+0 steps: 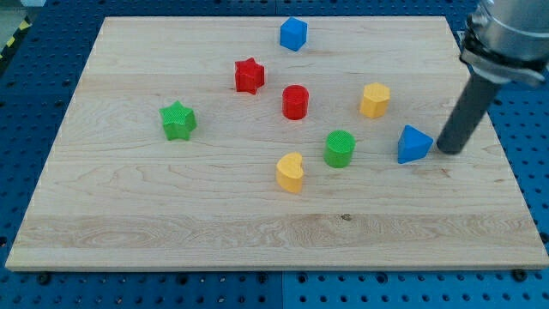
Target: Push the blue triangle to the yellow hexagon
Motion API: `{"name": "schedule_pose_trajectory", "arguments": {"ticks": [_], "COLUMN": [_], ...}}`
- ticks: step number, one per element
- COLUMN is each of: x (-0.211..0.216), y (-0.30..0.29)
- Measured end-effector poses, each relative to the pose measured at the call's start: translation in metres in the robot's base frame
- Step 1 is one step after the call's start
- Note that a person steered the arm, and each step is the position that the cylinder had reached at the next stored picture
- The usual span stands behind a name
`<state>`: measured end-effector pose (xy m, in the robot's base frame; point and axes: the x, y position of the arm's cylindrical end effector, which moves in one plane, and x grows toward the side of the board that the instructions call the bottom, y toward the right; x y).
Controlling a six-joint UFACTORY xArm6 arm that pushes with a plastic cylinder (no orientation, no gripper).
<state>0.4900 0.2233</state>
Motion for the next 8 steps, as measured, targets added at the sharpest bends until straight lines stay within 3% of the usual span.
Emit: {"name": "schedule_pose_trajectory", "arguments": {"ticks": [2, 4, 8], "x": [0.025, 0.009, -0.014], "y": [-0.006, -0.045, -0.057]}}
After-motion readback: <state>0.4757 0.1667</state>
